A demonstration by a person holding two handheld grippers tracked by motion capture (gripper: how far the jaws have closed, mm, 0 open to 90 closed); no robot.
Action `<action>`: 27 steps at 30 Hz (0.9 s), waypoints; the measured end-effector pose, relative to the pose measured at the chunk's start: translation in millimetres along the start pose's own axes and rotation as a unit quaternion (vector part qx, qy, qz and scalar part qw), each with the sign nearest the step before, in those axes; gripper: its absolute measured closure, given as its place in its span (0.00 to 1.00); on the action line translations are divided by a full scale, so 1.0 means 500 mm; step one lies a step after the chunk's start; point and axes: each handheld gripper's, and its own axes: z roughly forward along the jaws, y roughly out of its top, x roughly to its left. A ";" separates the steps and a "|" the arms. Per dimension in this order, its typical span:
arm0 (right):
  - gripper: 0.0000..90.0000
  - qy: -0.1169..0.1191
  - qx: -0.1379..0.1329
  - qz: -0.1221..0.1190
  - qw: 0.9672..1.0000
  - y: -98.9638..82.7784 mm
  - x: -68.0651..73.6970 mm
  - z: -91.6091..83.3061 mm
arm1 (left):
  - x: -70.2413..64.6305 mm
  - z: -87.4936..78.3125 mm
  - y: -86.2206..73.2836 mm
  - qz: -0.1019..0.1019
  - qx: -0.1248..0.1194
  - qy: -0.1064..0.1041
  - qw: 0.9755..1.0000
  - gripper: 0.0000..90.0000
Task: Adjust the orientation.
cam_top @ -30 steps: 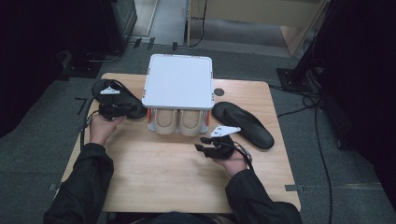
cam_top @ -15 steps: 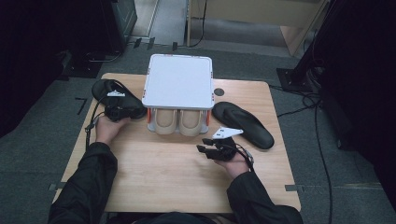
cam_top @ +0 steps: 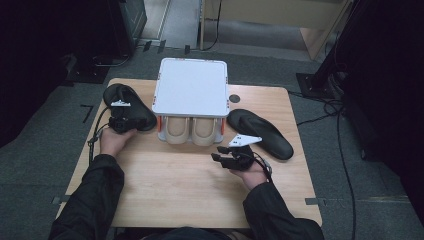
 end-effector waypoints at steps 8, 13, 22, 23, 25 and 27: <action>0.66 0.002 -0.004 0.004 1.000 0.009 -0.010 0.004 | -0.018 -0.024 -0.021 0.001 0.021 -0.007 1.000 0.91; 0.66 0.005 -0.006 0.005 1.000 0.016 -0.013 0.008 | -0.029 -0.036 -0.039 -0.005 0.019 -0.014 1.000 0.91; 0.66 0.009 -0.012 0.012 1.000 0.025 -0.023 0.014 | -0.054 -0.067 -0.075 -0.008 0.030 -0.023 0.999 0.90; 0.66 0.009 -0.014 0.012 1.000 0.025 -0.024 0.013 | -0.057 -0.072 -0.081 -0.006 0.031 -0.024 0.999 0.90; 0.66 0.008 -0.014 0.014 1.000 0.025 -0.027 0.012 | -0.065 -0.081 -0.092 -0.007 0.035 -0.029 0.999 0.90; 0.66 0.007 -0.016 0.015 1.000 0.025 -0.028 0.011 | -0.075 -0.091 -0.104 -0.004 0.040 -0.030 0.999 0.90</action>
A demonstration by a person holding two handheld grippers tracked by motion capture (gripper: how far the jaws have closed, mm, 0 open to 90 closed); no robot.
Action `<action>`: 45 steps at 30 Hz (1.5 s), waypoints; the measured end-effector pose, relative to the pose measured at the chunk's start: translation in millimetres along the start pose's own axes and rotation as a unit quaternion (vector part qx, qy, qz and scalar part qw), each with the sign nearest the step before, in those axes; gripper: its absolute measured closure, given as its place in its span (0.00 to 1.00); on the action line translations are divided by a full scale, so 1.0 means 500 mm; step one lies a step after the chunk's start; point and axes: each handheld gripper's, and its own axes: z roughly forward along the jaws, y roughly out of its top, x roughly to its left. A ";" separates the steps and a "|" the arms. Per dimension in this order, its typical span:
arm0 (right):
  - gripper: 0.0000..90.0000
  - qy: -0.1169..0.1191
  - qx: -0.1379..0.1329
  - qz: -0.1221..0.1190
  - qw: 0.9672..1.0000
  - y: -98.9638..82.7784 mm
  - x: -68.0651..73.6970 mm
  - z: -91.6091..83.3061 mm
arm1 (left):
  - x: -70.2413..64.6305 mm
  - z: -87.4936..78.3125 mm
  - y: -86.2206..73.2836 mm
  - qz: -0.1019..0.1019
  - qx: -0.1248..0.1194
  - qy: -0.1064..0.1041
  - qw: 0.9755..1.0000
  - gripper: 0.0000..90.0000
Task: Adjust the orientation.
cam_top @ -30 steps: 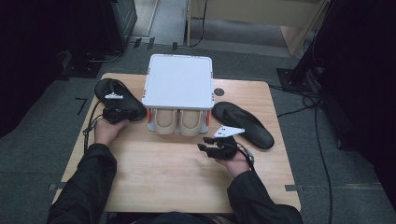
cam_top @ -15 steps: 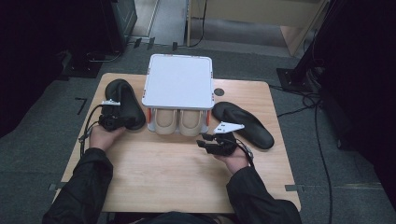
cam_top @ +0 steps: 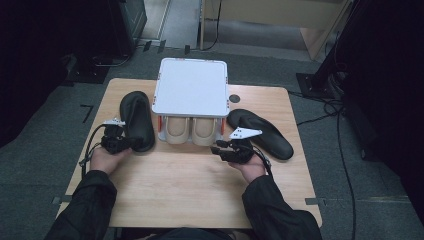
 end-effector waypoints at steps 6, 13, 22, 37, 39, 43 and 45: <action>0.67 -0.002 -0.004 0.002 1.000 0.000 -0.003 -0.001 | -0.018 -0.016 -0.026 0.005 0.007 -0.014 1.000 0.87; 0.67 -0.002 -0.005 0.004 1.000 0.000 -0.005 -0.001 | -0.016 -0.028 -0.013 0.007 0.007 -0.018 1.000 0.74; 0.67 -0.001 -0.003 0.004 1.000 0.000 -0.006 0.002 | 0.019 -0.061 0.036 -0.002 -0.040 0.006 0.999 0.64; 0.67 -0.009 0.000 0.012 1.000 -0.012 -0.007 -0.012 | 0.099 -0.025 0.095 -0.025 -0.038 0.031 0.998 0.59; 0.67 -0.011 0.000 0.013 1.000 -0.016 -0.007 -0.015 | 0.109 -0.015 0.097 -0.031 -0.035 0.029 0.999 0.59; 0.67 -0.016 -0.002 0.016 1.000 -0.022 -0.006 -0.020 | 0.129 0.015 0.104 -0.037 -0.023 0.031 0.999 0.58; 0.67 -0.017 -0.003 0.016 1.000 -0.023 -0.006 -0.022 | 0.134 0.022 0.104 -0.039 -0.022 0.029 0.999 0.59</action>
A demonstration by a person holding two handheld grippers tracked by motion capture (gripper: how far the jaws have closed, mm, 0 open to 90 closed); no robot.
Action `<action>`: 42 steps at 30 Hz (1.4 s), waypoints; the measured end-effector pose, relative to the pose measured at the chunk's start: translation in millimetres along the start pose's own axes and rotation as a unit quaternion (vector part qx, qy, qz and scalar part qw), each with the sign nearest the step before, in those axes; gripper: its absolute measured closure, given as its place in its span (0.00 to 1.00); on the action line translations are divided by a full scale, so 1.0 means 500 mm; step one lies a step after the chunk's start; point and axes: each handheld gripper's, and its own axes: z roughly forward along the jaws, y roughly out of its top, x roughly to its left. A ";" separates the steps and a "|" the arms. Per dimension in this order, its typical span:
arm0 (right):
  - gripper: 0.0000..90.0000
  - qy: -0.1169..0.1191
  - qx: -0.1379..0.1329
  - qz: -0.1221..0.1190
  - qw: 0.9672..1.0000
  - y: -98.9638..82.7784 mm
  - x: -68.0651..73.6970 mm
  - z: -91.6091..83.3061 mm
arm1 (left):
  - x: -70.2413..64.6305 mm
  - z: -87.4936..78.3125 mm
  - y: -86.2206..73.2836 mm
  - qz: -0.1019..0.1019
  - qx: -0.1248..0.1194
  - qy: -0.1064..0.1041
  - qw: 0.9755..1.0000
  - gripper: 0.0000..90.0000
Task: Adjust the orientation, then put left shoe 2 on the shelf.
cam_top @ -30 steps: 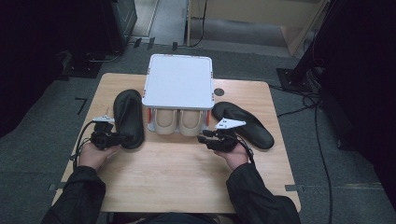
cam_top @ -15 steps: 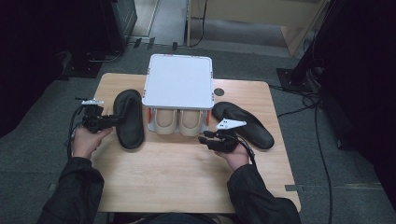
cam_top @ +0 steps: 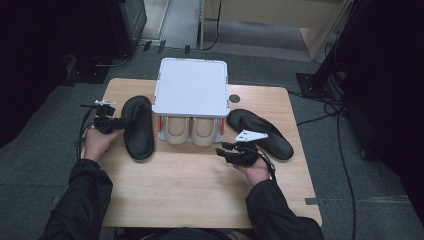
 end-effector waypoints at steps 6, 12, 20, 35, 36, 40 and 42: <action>0.67 -0.009 0.001 0.006 1.000 -0.009 -0.002 -0.009 | 0.002 0.016 0.012 -0.008 -0.005 -0.005 1.000 0.61; 0.67 -0.013 -0.001 0.008 1.000 -0.012 -0.001 -0.013 | 0.002 0.022 0.017 -0.021 -0.004 -0.008 1.000 0.70; 0.67 -0.014 -0.002 0.007 1.000 -0.012 -0.003 -0.012 | 0.004 0.010 0.021 -0.045 -0.009 -0.022 0.999 0.75; 0.66 -0.011 0.000 -0.003 1.000 -0.008 -0.003 -0.004 | -0.029 -0.043 0.038 -0.048 -0.011 -0.035 0.998 0.75; 0.66 -0.011 -0.001 -0.003 1.000 -0.008 -0.004 -0.003 | -0.031 -0.047 0.039 -0.049 -0.014 -0.037 0.998 0.75; 0.66 -0.009 0.001 -0.005 1.000 -0.006 -0.003 -0.001 | -0.037 -0.064 0.044 -0.051 -0.024 -0.037 0.998 0.75; 0.66 -0.008 0.001 -0.005 1.000 -0.005 -0.002 0.000 | -0.038 -0.072 0.047 -0.055 -0.027 -0.037 0.997 0.75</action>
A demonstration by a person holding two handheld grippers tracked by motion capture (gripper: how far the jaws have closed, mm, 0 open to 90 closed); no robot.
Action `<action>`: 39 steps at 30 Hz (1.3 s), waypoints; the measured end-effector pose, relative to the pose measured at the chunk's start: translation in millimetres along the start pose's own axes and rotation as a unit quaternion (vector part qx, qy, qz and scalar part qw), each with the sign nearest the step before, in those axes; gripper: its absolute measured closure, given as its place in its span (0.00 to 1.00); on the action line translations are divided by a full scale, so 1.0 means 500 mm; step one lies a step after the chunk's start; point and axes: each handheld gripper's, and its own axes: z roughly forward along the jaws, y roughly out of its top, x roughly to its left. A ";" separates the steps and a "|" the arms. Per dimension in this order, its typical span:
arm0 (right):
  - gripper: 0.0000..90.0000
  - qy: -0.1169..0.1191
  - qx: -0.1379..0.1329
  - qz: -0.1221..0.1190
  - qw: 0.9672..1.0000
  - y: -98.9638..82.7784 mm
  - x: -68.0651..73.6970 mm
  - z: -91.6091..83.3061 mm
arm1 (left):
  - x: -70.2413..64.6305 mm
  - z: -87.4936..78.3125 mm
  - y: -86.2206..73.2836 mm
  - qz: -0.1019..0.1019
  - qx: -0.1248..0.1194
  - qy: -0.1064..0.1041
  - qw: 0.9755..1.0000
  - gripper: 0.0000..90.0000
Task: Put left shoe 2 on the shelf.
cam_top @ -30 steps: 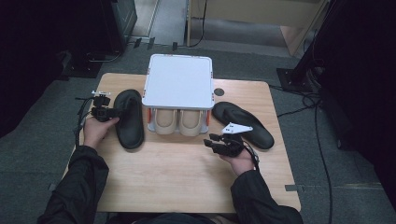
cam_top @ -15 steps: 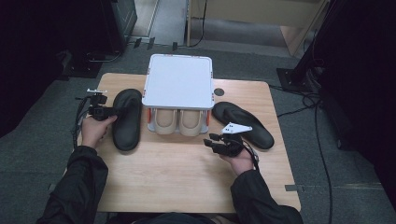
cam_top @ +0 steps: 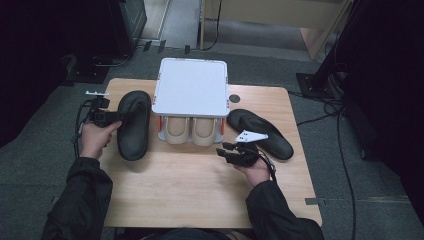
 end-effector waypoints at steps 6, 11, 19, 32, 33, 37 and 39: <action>0.66 0.003 0.001 -0.001 1.000 0.004 0.001 0.003 | -0.013 -0.021 0.025 -0.001 0.001 0.006 1.000 0.75; 0.66 0.006 0.003 -0.006 1.000 0.005 0.004 0.007 | -0.020 -0.033 0.043 0.000 -0.006 0.007 1.000 0.75; 0.66 0.020 0.003 -0.009 1.000 0.008 0.009 0.018 | -0.048 -0.061 0.090 0.007 -0.015 0.008 1.000 0.75; 0.65 0.020 0.007 -0.013 1.000 0.008 0.011 0.018 | -0.106 -0.097 0.180 0.026 -0.025 0.010 0.999 0.75; 0.65 0.020 0.007 -0.013 1.000 0.008 0.011 0.018 | -0.106 -0.097 0.180 0.026 -0.025 0.010 0.999 0.75; 0.65 0.024 0.006 -0.013 1.000 0.008 0.013 0.017 | -0.139 -0.106 0.219 0.034 -0.036 0.004 0.999 0.75; 0.65 0.024 0.008 -0.012 1.000 0.008 0.013 0.018 | -0.154 -0.108 0.234 0.037 -0.039 0.003 0.999 0.75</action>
